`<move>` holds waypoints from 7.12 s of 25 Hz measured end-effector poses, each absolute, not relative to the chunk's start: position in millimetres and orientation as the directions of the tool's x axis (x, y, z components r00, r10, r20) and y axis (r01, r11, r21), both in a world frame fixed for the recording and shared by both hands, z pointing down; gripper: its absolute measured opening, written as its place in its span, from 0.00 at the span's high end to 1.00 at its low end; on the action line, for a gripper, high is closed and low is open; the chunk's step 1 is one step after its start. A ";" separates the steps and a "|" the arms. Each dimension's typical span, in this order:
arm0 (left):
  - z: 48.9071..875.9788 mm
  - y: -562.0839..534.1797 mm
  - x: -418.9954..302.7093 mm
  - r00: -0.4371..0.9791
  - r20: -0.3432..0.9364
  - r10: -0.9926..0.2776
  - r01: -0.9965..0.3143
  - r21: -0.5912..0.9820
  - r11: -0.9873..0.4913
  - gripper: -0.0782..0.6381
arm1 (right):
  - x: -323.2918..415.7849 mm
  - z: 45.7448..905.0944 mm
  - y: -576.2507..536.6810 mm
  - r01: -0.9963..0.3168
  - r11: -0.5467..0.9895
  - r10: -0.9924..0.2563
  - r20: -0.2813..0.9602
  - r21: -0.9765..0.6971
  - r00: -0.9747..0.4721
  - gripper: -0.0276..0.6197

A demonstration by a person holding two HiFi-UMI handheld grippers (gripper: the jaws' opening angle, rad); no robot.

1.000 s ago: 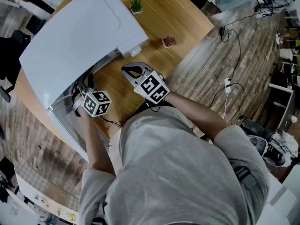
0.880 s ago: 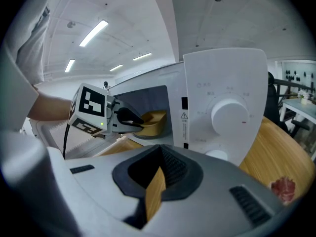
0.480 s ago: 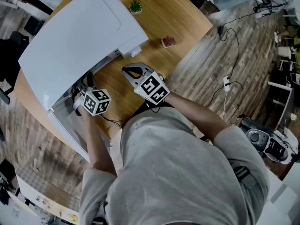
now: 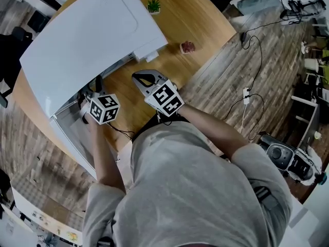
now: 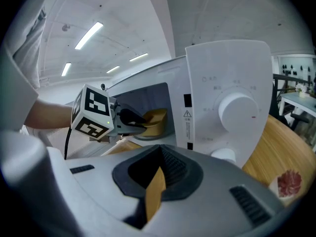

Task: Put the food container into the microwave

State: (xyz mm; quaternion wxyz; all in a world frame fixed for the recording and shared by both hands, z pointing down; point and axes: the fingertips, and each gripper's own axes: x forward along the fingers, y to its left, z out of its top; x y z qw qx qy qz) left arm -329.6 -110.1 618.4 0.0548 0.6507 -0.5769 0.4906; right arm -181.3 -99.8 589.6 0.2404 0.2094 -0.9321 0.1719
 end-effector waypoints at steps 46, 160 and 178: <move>575.9 -72.1 -302.1 -0.159 0.595 -0.788 -0.961 -0.276 -0.015 0.66 | -182.0 564.1 -78.1 -0.401 0.890 -0.261 0.480 -0.216 -0.838 0.95; 301.3 -106.3 -246.2 -0.054 -0.005 -0.999 -0.993 0.105 0.053 0.87 | -131.7 274.2 -168.6 -0.571 0.821 -0.567 -0.092 0.021 -0.819 0.95; 306.4 -105.5 -245.9 -0.051 0.006 -0.999 -0.993 0.107 0.051 0.87 | -132.4 280.1 -166.7 -0.567 0.824 -0.564 -0.074 0.019 -0.822 0.95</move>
